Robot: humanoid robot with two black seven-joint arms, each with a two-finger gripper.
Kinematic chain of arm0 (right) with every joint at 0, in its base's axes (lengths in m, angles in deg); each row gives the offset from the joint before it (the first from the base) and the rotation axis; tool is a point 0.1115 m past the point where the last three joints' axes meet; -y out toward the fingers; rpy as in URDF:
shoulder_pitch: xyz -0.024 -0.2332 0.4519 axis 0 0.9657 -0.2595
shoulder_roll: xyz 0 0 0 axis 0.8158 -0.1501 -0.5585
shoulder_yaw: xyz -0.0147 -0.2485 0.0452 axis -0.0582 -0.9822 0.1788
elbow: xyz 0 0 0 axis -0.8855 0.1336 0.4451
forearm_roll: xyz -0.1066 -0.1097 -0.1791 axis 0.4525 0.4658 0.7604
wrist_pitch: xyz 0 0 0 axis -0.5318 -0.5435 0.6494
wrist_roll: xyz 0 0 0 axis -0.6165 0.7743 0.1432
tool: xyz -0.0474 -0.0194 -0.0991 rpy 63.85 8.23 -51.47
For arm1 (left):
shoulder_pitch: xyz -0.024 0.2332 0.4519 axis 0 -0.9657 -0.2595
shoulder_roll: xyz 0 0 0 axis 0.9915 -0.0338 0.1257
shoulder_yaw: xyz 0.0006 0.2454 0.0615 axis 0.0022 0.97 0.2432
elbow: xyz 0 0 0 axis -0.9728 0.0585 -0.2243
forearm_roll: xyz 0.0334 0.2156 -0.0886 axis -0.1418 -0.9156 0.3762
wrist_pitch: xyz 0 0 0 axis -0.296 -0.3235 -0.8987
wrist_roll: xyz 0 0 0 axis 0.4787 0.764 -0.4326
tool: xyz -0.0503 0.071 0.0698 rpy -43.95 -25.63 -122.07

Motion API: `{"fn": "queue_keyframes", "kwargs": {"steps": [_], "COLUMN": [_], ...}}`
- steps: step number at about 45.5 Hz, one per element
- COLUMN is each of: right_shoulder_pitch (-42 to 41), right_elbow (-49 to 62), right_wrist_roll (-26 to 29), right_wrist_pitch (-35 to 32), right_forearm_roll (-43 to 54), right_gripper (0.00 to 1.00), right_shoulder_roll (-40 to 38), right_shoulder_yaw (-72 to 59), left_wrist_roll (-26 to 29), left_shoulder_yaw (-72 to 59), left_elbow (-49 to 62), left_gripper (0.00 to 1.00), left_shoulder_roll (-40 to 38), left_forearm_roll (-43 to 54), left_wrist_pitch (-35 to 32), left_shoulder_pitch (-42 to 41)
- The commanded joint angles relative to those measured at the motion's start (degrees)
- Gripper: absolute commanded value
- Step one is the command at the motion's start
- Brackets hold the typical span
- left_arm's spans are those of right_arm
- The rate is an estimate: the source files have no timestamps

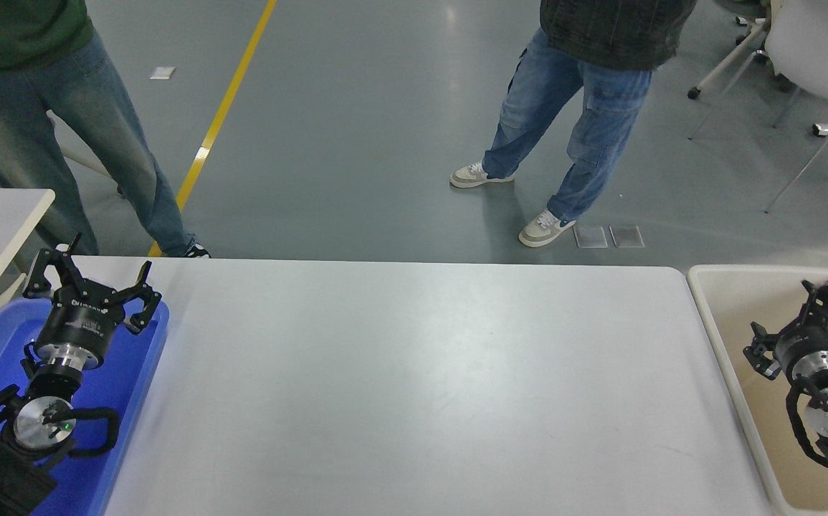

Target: Clean the table surface

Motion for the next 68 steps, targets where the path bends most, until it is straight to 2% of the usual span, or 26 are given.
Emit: {"fn": "queue_keyframes", "kwargs": {"steps": [1, 6, 17, 27, 39, 68], "right_shoulder_pitch": [5.5, 5.6, 6.2, 5.9, 5.5, 0.5], "right_elbow": [-14.8, -15.9, -16.3, -16.2, -14.6, -2.1], "right_wrist_roll": [-0.3, -2.8, -7.9, -8.4, -8.5, -11.1], "right_wrist_pitch": [-7.3, -6.2, -5.4, -3.9, -0.2, 1.3], "right_forearm_roll": [0.1, 0.6, 9.8, 17.4, 22.2, 19.3], "right_gripper": [1.00, 1.00, 1.00, 1.00, 1.00, 1.00], "right_shoulder_roll": [-0.5, 2.1, 5.6, 5.9, 12.7, 14.7], "right_shoulder_yaw": [5.9, 5.7, 4.6, 4.0, 1.9, 3.0], "left_wrist_roll": [0.0, 0.0, 0.0, 0.0, 0.0, 0.0], "left_shoulder_yaw": [0.0, 0.0, 0.1, 0.1, 0.1, 0.1], "left_elbow": [0.0, 0.0, 0.0, 0.0, 0.0, 0.0], "left_gripper": [1.00, 1.00, 1.00, 1.00, 1.00, 1.00], "left_shoulder_roll": [0.0, 0.0, 0.0, 0.0, 0.0, 0.0], "left_forearm_roll": [0.0, 0.0, 0.0, 0.0, 0.0, 0.0], "left_wrist_pitch": [0.0, 0.0, -0.1, -0.1, 0.0, 0.0], "left_shoulder_pitch": [0.0, 0.0, -0.1, -0.1, 0.0, -0.1]}}
